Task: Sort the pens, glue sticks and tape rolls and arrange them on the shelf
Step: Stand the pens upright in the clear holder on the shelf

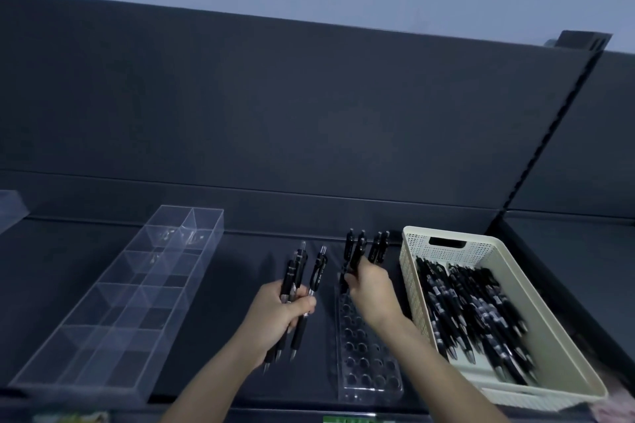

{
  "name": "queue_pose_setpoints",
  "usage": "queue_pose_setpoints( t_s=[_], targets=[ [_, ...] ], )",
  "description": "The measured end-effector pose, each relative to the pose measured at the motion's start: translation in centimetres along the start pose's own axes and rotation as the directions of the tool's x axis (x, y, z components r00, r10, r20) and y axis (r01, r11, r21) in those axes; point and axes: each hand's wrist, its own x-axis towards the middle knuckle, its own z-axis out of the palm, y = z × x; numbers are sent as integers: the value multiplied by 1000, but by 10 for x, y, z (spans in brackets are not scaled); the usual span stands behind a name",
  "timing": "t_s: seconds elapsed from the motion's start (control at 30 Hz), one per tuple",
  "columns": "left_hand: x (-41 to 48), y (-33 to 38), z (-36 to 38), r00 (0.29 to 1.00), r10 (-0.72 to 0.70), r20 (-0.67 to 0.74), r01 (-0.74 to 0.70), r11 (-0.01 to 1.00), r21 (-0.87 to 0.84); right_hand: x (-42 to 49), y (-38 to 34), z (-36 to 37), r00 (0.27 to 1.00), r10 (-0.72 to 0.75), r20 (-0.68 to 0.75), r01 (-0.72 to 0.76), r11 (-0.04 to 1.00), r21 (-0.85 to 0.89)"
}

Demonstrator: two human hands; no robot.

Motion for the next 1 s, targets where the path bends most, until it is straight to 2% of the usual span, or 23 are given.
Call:
queue_pose_setpoints(
  t_s=[0.33,0.67,0.73,0.8,0.9,1.0],
  targets=[
    [3,-3,4,999,-26,-30,25,999,-41,1,5,13,1000,10,-26,-13,995,-98],
    [4,2,6,999,-6,-43,4,999,-47,-1,11,8,1000,14,-19,-15,999,-31],
    [4,4,7,999,-3,-36,2,999,-50,-6,13,-2,996,-7,-85,10,1000,25],
    [5,6,10,1000,5,-21,-6,998,-59,-13,11,-13,992,-9,-123,30,985,171],
    [5,8,18,999,34,23,-32,998,-55,-27,-2,-28,999,-36,0,32,891,453],
    [4,11,28,996,57,69,-54,998,-44,-33,-9,-31,995,-67,78,17,854,520]
  ],
)
